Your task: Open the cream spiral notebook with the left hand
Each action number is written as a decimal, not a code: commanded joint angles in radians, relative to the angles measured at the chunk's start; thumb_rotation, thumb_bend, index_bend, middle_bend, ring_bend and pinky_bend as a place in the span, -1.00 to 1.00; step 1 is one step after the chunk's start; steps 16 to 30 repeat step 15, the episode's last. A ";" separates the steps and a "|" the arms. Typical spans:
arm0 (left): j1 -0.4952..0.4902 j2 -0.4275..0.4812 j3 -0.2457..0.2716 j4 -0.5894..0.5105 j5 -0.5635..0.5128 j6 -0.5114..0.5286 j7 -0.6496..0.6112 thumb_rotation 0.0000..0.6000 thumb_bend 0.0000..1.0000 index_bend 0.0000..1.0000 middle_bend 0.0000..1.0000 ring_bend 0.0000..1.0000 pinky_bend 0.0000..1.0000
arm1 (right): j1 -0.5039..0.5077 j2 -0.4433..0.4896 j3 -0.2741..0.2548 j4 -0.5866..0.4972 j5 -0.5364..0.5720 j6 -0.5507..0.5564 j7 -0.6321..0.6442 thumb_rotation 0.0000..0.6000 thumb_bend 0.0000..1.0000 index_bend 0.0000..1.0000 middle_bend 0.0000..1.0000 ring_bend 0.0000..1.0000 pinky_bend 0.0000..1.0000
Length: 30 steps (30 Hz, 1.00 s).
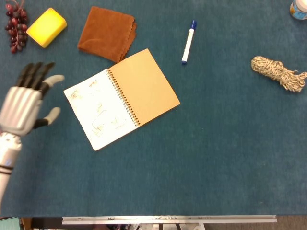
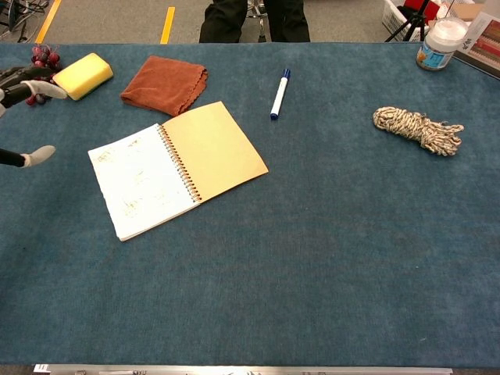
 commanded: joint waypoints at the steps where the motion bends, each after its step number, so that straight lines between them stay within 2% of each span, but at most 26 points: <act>1: 0.061 0.024 0.004 -0.034 -0.036 0.043 0.019 1.00 -0.48 -0.59 -0.88 -1.00 -1.00 | -0.001 0.001 0.004 -0.008 0.005 0.004 -0.010 1.00 -0.25 0.08 -0.15 -0.28 -0.12; 6: 0.139 0.031 0.009 -0.054 -0.068 0.097 0.032 1.00 -0.48 -0.59 -0.88 -1.00 -1.00 | -0.001 -0.003 0.008 -0.012 0.009 0.007 -0.020 1.00 -0.25 0.08 -0.17 -0.31 -0.19; 12: 0.212 0.032 0.001 -0.062 -0.091 0.145 0.030 1.00 -0.48 -0.59 -0.88 -1.00 -1.00 | 0.003 -0.004 0.012 -0.022 0.011 0.004 -0.031 1.00 -0.25 0.08 -0.17 -0.32 -0.19; 30: 0.226 0.035 -0.004 -0.059 -0.088 0.147 0.025 1.00 -0.48 -0.59 -0.87 -1.00 -1.00 | 0.005 -0.004 0.013 -0.025 0.009 0.004 -0.032 1.00 -0.25 0.08 -0.17 -0.32 -0.19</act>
